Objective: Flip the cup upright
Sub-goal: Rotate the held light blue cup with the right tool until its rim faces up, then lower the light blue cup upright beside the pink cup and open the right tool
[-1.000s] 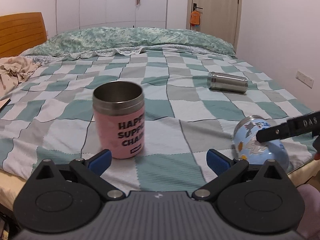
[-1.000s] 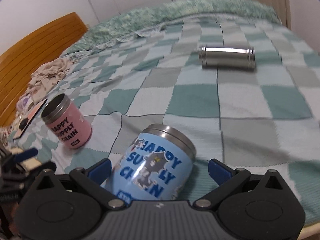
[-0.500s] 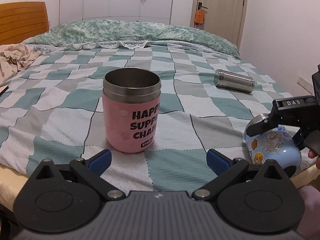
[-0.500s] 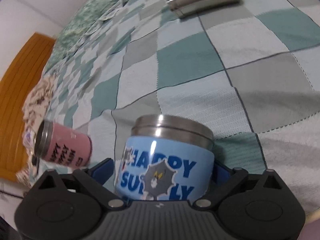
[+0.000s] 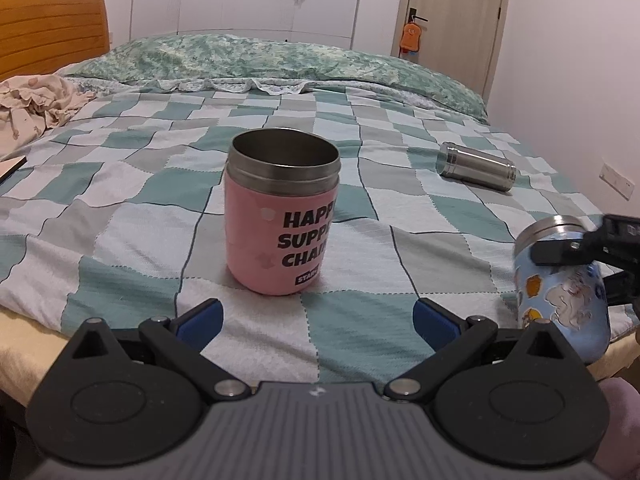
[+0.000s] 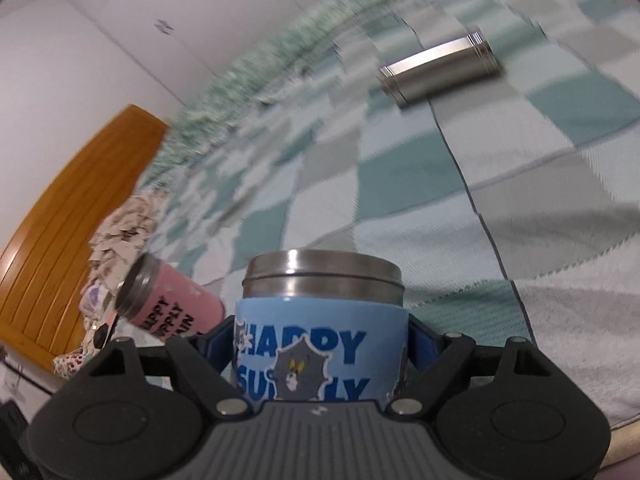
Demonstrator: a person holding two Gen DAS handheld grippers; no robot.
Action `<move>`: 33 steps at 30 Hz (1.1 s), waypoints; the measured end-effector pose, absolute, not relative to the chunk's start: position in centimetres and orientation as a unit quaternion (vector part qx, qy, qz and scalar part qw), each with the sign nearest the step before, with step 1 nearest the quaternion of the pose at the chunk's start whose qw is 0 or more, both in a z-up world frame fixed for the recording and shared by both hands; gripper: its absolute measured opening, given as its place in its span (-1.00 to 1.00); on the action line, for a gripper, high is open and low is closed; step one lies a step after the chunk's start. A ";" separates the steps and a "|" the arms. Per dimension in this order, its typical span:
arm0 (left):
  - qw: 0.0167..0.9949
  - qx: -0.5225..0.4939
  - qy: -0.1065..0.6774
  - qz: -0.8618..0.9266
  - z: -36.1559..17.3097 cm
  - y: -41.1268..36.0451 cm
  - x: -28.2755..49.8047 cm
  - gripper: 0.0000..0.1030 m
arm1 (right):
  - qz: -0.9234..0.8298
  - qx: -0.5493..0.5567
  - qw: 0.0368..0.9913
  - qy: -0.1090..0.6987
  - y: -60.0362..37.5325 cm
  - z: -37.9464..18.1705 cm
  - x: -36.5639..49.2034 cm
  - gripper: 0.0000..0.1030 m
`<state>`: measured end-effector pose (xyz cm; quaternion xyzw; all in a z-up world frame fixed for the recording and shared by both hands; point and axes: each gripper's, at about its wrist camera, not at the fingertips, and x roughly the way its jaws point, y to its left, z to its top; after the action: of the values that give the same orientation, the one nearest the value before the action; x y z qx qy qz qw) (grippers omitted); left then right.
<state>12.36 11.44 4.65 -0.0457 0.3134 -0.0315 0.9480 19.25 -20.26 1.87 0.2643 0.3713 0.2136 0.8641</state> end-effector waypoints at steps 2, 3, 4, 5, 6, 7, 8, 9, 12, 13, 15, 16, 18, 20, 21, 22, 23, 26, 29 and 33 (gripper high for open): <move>0.949 -0.048 0.311 -0.030 4.7 11.7 12.0 1.00 | 0.222 0.252 0.875 0.347 -20.2 2.4 18.4 0.63; 0.949 -0.050 0.310 -0.028 4.8 11.9 11.8 1.00 | 0.226 0.246 0.881 0.334 -20.1 2.6 17.9 0.62; 0.949 -0.052 0.309 -0.027 4.9 12.0 11.7 1.00 | 0.229 0.242 0.886 0.324 -20.0 2.9 17.6 0.62; 0.950 -0.054 0.308 -0.027 4.9 12.2 11.5 1.00 | 0.234 0.234 0.891 0.311 -19.8 3.3 17.3 0.62; 0.950 -0.055 0.307 -0.026 5.0 12.3 11.4 1.00 | 0.238 0.226 0.895 0.301 -19.6 3.5 17.2 0.62; 0.950 -0.056 0.305 -0.024 5.1 12.5 11.2 1.00 | 0.242 0.216 0.901 0.289 -19.3 3.9 16.9 0.62; 0.951 -0.057 0.303 -0.023 5.1 12.6 11.1 1.00 | 0.244 0.199 0.908 0.275 -18.6 4.4 16.8 0.62; 0.952 -0.059 0.301 -0.021 5.2 12.8 11.0 1.00 | 0.247 0.185 0.914 0.264 -18.1 4.8 16.8 0.62; 0.953 -0.064 0.294 -0.017 5.4 13.3 10.8 1.00 | 0.257 0.142 0.930 0.222 -15.6 6.4 17.7 0.62; 0.954 -0.066 0.291 -0.014 5.5 13.4 10.8 1.00 | 0.259 0.134 0.932 0.213 -15.0 6.9 18.0 0.62; 0.956 -0.068 0.287 -0.008 5.6 13.8 10.8 1.00 | 0.260 0.102 0.942 0.185 -12.8 7.9 19.0 0.62; 0.956 -0.069 0.284 -0.005 5.6 13.9 10.8 1.00 | 0.259 0.087 0.946 0.175 -11.8 8.2 19.4 0.62; 0.958 -0.071 0.279 0.003 5.6 14.3 10.9 1.00 | 0.255 0.049 0.954 0.152 -9.3 8.5 20.2 0.62; 0.958 -0.073 0.276 0.010 5.5 14.8 11.0 1.00 | 0.249 0.017 0.958 0.140 -7.4 8.2 21.0 0.62; 0.959 -0.072 0.275 0.013 5.4 15.0 10.9 1.00 | 0.244 0.003 0.960 0.137 -6.6 7.8 21.4 0.62; 0.960 -0.072 0.270 0.018 5.4 15.2 10.8 1.00 | 0.239 -0.009 0.961 0.136 -5.9 7.4 21.7 0.62; 0.962 -0.071 0.264 0.022 5.3 15.4 10.7 1.00 | 0.233 -0.023 0.963 0.135 -5.2 6.7 22.1 0.62; 0.965 -0.068 0.251 0.030 5.4 15.8 10.4 1.00 | 0.227 -0.041 0.960 0.159 -4.1 3.9 23.0 0.62; 0.966 -0.070 0.247 0.031 5.4 16.2 10.3 1.00 | 0.230 -0.043 0.961 0.145 -4.0 2.4 22.5 0.62; 0.967 -0.066 0.245 0.033 5.5 16.2 10.4 1.00 | 0.233 -0.036 0.960 0.153 -4.5 2.3 22.6 0.62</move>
<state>10.41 16.15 5.51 -0.0665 0.2455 0.0331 0.9666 22.62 -4.54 2.32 -0.0362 0.1526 0.2328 0.9598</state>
